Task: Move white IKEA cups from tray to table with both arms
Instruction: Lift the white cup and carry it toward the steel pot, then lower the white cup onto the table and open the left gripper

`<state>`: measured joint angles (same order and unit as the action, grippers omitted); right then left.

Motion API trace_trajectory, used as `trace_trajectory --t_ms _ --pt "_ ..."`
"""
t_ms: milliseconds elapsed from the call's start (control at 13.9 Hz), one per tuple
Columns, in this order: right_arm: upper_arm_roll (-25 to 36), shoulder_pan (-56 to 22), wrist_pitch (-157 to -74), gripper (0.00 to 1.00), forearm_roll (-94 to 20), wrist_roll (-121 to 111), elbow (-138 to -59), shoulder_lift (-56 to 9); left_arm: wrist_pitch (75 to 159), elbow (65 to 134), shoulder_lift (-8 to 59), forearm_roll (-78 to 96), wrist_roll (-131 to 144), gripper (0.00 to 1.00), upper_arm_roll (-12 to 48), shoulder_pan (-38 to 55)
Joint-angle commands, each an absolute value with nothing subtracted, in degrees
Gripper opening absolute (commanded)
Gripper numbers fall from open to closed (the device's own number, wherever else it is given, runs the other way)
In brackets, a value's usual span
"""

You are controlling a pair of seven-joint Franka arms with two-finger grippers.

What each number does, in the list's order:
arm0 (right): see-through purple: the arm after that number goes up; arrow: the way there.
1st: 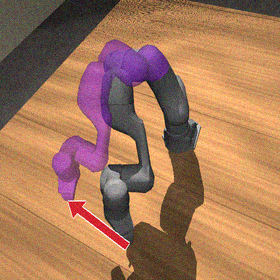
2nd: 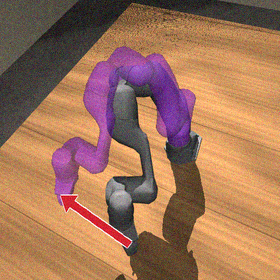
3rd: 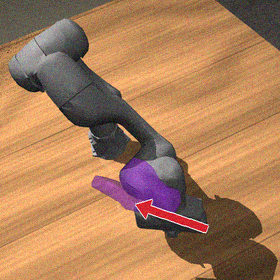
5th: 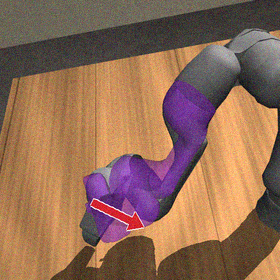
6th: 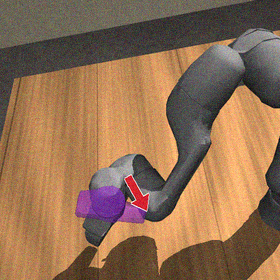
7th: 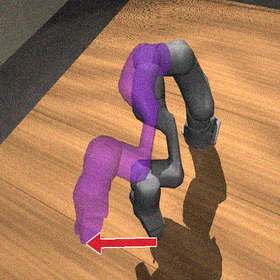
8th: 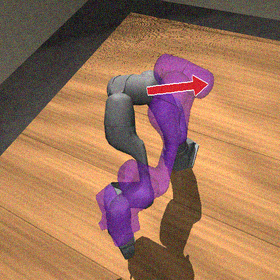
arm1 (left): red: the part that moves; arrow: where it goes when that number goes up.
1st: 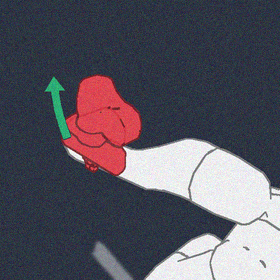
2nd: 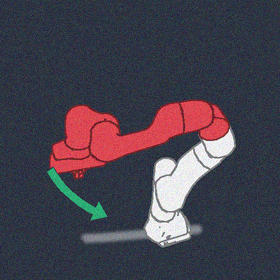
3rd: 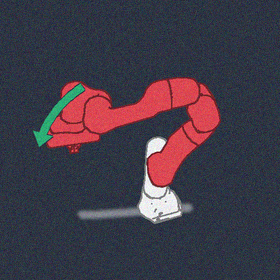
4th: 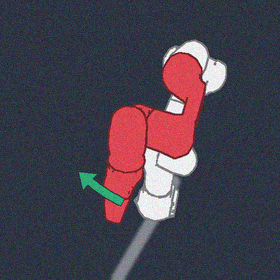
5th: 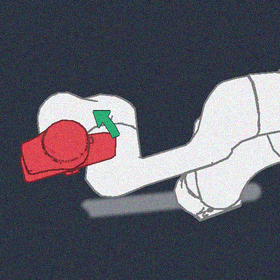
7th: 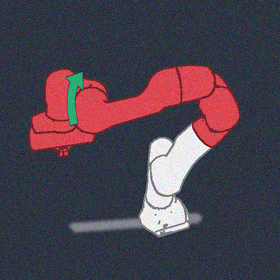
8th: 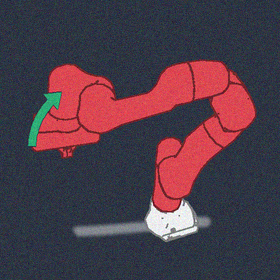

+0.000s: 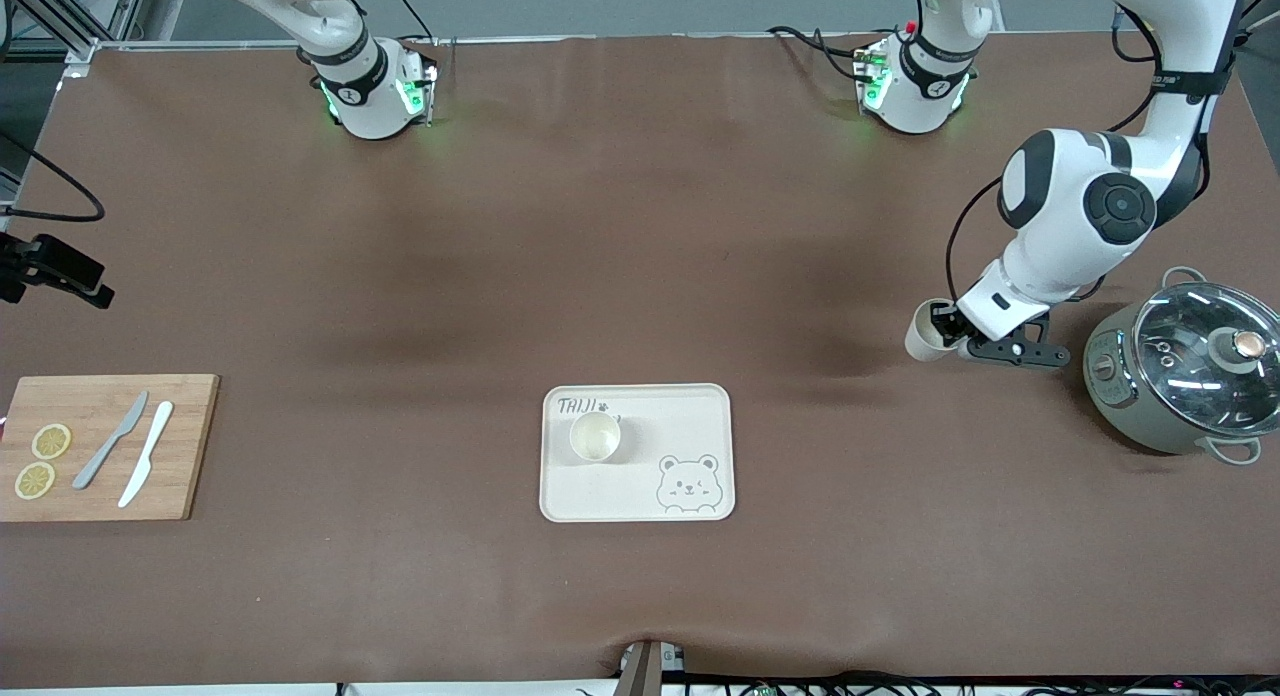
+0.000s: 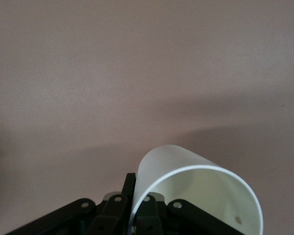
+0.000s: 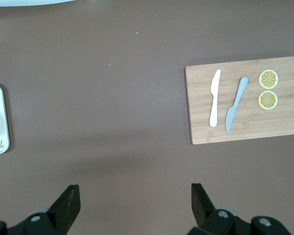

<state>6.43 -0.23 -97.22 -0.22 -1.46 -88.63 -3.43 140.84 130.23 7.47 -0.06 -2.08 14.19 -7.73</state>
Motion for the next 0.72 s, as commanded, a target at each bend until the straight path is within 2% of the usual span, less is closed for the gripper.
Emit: trace_trajectory --t_ms 0,287,645 --pt "5.8 0.7 -96.59 1.0 -0.79 -1.85 -87.45 -3.87 147.46 136.13 7.38 1.05 -6.67 0.0 15.29 -11.15" --pt "5.8 0.7 -96.5 1.0 -0.53 -1.93 -87.45 -3.87 147.75 138.34 9.4 7.81 -7.99 0.0 15.38 -11.87" --pt "5.8 0.62 -96.5 1.0 -0.53 -1.85 -87.45 -3.87 148.62 138.78 11.95 7.91 -11.59 0.0 15.12 -13.35"
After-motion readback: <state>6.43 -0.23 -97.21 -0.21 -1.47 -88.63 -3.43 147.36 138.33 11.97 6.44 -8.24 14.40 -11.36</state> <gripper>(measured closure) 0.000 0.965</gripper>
